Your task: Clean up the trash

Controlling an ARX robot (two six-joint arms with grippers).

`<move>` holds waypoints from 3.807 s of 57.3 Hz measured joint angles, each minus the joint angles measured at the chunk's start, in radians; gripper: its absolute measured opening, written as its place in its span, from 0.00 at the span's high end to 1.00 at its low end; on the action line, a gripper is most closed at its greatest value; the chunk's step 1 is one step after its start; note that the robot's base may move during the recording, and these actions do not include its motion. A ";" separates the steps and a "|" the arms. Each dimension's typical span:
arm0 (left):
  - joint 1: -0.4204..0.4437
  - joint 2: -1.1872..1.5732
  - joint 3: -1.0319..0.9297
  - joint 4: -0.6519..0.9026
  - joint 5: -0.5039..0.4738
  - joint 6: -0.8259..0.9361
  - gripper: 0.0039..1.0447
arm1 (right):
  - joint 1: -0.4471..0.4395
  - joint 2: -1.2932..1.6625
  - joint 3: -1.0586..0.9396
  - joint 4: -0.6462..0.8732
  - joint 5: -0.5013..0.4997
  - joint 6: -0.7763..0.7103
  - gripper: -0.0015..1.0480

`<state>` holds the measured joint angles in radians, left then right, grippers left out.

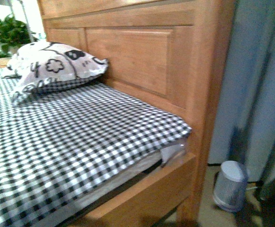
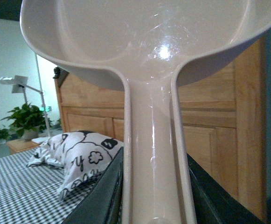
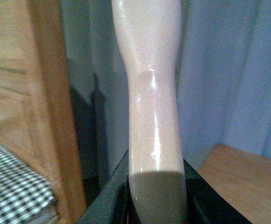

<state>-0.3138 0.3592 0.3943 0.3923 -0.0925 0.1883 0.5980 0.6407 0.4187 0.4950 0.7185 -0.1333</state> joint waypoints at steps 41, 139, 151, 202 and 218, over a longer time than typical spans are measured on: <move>0.002 0.007 -0.008 -0.002 -0.010 0.000 0.73 | 0.001 0.007 -0.009 -0.003 -0.006 -0.003 0.81; 0.192 0.644 0.192 -0.771 0.359 0.557 0.73 | 0.000 0.001 -0.003 -0.002 -0.004 -0.006 0.81; 0.200 0.691 0.192 -0.730 0.375 0.563 0.73 | 0.000 0.001 -0.003 -0.003 -0.003 -0.006 0.81; 0.224 0.759 0.154 -0.679 0.401 0.574 0.73 | -0.007 0.059 0.104 -0.306 -0.010 0.045 0.81; 0.224 0.759 0.154 -0.679 0.404 0.575 0.73 | -0.085 0.568 0.423 -0.610 -0.310 0.079 0.81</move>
<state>-0.0895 1.1183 0.5480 -0.2863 0.3115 0.7631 0.5133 1.2091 0.8421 -0.1150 0.4088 -0.0547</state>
